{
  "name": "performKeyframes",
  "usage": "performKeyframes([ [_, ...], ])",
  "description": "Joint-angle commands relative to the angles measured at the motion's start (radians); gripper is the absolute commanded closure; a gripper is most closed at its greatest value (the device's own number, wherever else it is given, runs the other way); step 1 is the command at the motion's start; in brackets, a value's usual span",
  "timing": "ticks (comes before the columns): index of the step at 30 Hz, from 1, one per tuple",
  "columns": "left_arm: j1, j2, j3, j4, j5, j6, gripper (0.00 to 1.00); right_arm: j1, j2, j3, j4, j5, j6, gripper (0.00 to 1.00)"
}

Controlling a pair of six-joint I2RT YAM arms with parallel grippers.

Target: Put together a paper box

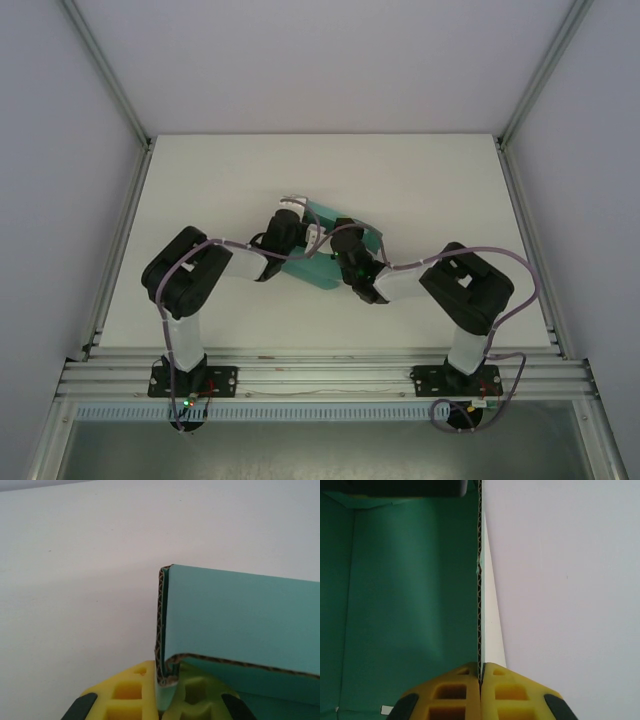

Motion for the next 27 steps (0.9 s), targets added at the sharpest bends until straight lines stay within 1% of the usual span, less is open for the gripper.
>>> performKeyframes([
  [1, 0.018, 0.047, -0.028, -0.121, -0.152, -0.048, 1.00, 0.011, -0.012, 0.001, -0.091, -0.019, 0.046, 1.00],
  [3, 0.018, 0.034, -0.027, -0.134, -0.105, -0.045, 1.00, 0.011, -0.017, 0.000, -0.095, -0.021, 0.049, 1.00],
  [5, 0.023, 0.029, -0.032, -0.128, -0.038, -0.042, 0.89, 0.011, -0.028, -0.001, -0.106, -0.036, 0.062, 1.00],
  [7, 0.038, -0.020, -0.036, -0.121, 0.059, -0.058, 0.80, 0.009, -0.042, 0.001, -0.137, -0.056, 0.077, 1.00],
  [11, 0.070, -0.085, -0.042, -0.137, 0.215, -0.099, 0.72, 0.007, -0.058, 0.002, -0.159, -0.074, 0.084, 1.00],
  [14, 0.076, -0.105, -0.048, -0.114, 0.262, -0.087, 0.67, 0.005, -0.064, 0.005, -0.177, -0.087, 0.090, 1.00],
  [17, 0.082, -0.092, -0.027, -0.128, 0.262, -0.074, 0.68, 0.005, -0.071, 0.004, -0.196, -0.101, 0.100, 1.00],
  [20, 0.101, -0.065, -0.009, -0.127, 0.274, -0.083, 0.78, 0.003, -0.072, 0.005, -0.196, -0.100, 0.105, 1.00],
  [22, 0.109, -0.045, 0.003, -0.136, 0.281, -0.077, 0.81, 0.002, -0.074, 0.005, -0.196, -0.098, 0.104, 1.00],
  [23, 0.109, -0.035, 0.010, -0.147, 0.278, -0.070, 0.84, 0.000, -0.075, 0.005, -0.196, -0.100, 0.107, 1.00],
  [26, 0.107, -0.015, 0.008, -0.147, 0.258, -0.056, 1.00, -0.003, -0.084, 0.011, -0.210, -0.105, 0.131, 1.00],
  [27, 0.105, -0.011, 0.000, -0.139, 0.238, -0.053, 1.00, -0.004, -0.089, 0.014, -0.215, -0.108, 0.142, 1.00],
])
